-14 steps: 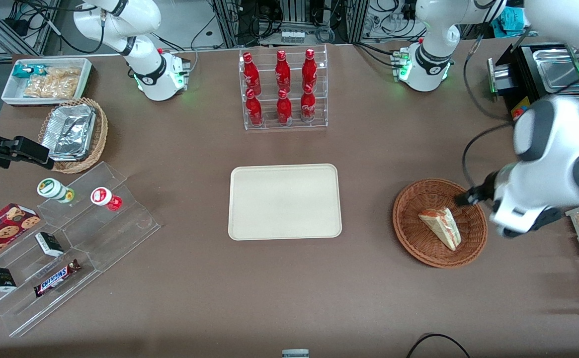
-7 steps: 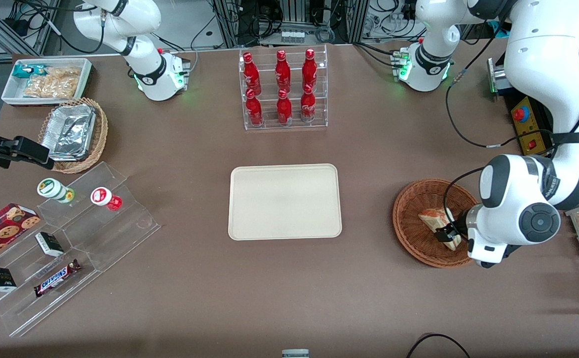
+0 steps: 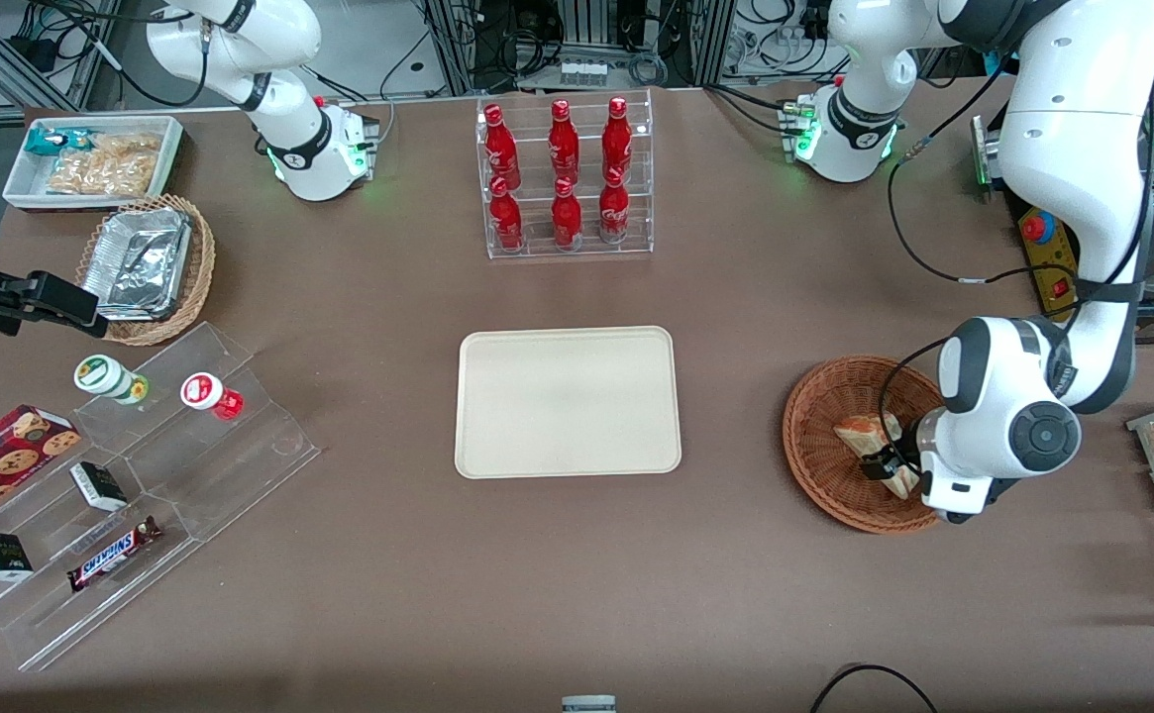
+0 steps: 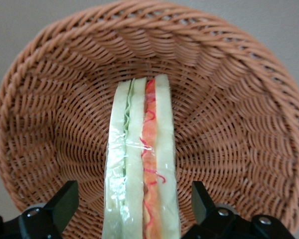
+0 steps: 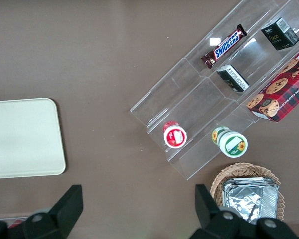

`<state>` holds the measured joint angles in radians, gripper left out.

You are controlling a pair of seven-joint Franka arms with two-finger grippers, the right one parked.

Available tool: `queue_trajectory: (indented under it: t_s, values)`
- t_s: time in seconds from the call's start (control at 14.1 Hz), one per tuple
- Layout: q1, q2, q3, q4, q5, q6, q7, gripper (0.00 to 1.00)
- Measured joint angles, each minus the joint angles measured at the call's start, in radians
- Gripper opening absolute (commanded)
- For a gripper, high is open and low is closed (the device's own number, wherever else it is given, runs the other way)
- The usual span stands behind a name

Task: Place sandwich from basket to tray
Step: 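Lift the grasped sandwich up out of the basket with the left gripper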

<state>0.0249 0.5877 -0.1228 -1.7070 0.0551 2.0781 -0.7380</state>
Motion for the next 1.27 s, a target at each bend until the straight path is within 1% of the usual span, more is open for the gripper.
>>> queue_trajectory:
  t_s: [0.07,0.14,0.21,0.28,0.35,0.5,0.64,0.85,0.99,1.13,1.27]
  values:
    - [0.0,0.001,0.0,-0.009,0.0,0.011,-0.019,0.77]
    - [0.0,0.001,0.0,-0.015,0.0,0.014,-0.031,0.59]
    - [0.0,0.001,0.0,-0.016,0.0,0.014,-0.037,0.45]
    - [0.0,0.001,0.0,-0.016,0.0,0.014,-0.04,0.35]
    - [0.0,0.001,-0.001,-0.016,0.0,0.014,-0.042,0.29]
    - [-0.001,-0.002,-0.005,-0.014,0.0,0.011,-0.044,0.22]
    - [-0.004,-0.019,-0.011,-0.005,0.0,-0.016,-0.046,0.21]
    - [-0.01,-0.072,-0.055,0.077,-0.004,-0.168,-0.051,0.21]
    - [-0.016,-0.097,-0.122,0.183,-0.007,-0.292,-0.089,0.22]
    - [-0.057,-0.105,-0.188,0.258,-0.007,-0.352,-0.136,0.22]
    - [-0.162,-0.092,-0.212,0.277,-0.007,-0.353,-0.159,0.23]
